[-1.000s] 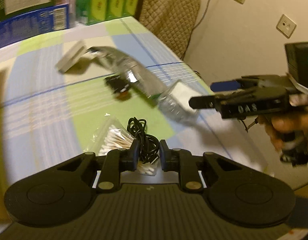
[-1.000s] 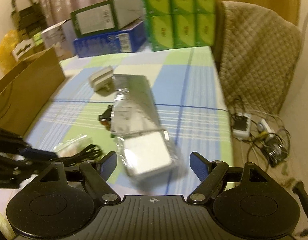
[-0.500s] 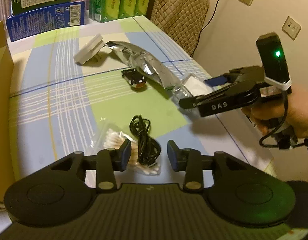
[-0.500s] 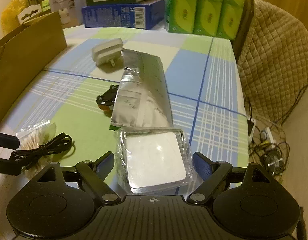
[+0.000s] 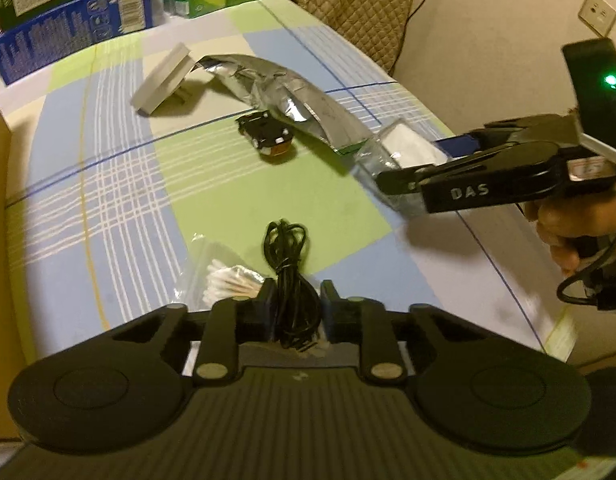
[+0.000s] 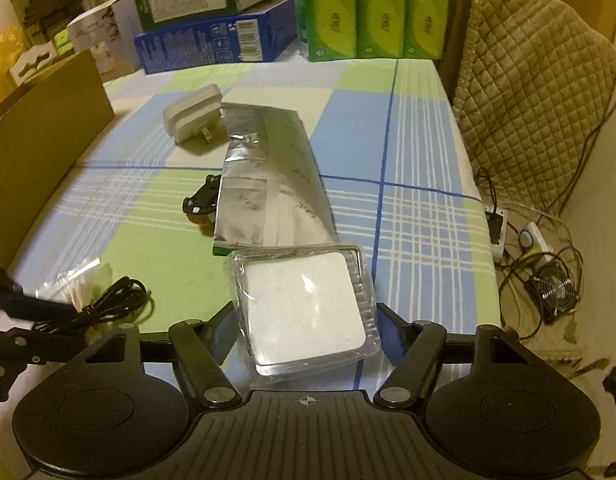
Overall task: Organize objects
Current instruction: 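Lift the black cable with the left tool while the right tool lifts the packet, then carry the cable with the left tool while the right tool carries the packet toward the cardboard box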
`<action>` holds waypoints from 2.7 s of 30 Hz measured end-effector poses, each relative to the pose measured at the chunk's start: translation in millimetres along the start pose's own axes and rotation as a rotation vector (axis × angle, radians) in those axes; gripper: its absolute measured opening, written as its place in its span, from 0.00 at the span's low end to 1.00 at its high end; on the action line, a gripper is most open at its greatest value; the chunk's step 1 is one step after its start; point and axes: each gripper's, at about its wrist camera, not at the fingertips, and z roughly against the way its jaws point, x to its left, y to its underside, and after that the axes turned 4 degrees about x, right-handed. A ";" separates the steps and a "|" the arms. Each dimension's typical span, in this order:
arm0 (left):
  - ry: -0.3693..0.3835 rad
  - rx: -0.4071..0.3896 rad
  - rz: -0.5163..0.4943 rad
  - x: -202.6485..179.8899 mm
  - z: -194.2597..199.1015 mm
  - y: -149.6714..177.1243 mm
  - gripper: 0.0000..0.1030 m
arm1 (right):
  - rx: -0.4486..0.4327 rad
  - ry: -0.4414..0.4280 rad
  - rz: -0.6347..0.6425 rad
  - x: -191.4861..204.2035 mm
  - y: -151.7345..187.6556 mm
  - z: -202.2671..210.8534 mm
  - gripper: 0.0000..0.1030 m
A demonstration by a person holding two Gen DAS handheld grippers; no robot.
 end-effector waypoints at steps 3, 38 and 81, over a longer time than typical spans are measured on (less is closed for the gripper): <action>0.023 -0.005 0.049 7.4 3.6 2.6 0.17 | -0.002 -0.003 -0.017 -0.7 0.4 5.3 0.62; -0.010 -0.293 0.154 -9.9 172.9 44.0 0.17 | -0.189 -0.042 -0.061 111.3 16.0 180.9 0.62; -0.207 -0.394 0.320 103.2 253.4 102.4 0.17 | -0.176 -0.173 0.159 247.7 -29.2 149.1 0.62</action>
